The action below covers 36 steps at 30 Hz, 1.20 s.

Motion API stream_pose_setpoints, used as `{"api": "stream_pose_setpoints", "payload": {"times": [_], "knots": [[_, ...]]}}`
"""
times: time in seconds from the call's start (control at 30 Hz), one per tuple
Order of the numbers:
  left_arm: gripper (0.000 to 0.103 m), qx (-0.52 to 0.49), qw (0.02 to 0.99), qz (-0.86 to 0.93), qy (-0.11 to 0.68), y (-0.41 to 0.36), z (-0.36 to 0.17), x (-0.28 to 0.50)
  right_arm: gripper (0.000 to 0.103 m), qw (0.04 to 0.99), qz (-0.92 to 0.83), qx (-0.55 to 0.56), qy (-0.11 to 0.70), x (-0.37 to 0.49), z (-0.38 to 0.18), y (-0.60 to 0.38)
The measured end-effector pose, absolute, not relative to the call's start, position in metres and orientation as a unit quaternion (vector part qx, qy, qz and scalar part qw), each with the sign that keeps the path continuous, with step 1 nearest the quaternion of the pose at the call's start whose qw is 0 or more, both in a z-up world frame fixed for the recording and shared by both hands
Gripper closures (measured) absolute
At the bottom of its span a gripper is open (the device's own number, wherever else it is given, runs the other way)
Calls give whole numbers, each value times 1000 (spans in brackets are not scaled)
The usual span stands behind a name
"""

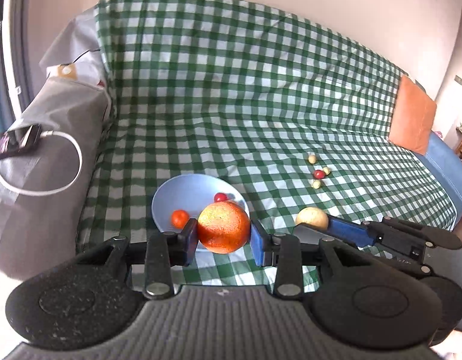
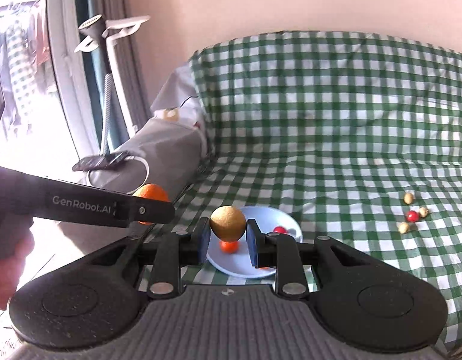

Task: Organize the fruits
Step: 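Carry the orange and yellow fruit to the blue plate and release both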

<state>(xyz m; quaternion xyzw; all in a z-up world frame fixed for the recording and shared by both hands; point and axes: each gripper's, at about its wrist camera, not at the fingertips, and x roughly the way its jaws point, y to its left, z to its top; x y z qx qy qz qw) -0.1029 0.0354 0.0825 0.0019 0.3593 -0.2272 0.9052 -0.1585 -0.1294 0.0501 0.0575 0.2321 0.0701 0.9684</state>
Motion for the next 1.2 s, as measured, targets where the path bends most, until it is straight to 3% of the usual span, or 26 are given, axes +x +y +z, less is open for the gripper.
{"api": "stream_pose_setpoints", "payload": {"times": [1.2], "knots": [[62, 14, 894, -179, 410, 27, 16, 42, 76, 942, 51, 41, 330, -31, -8, -115]]}}
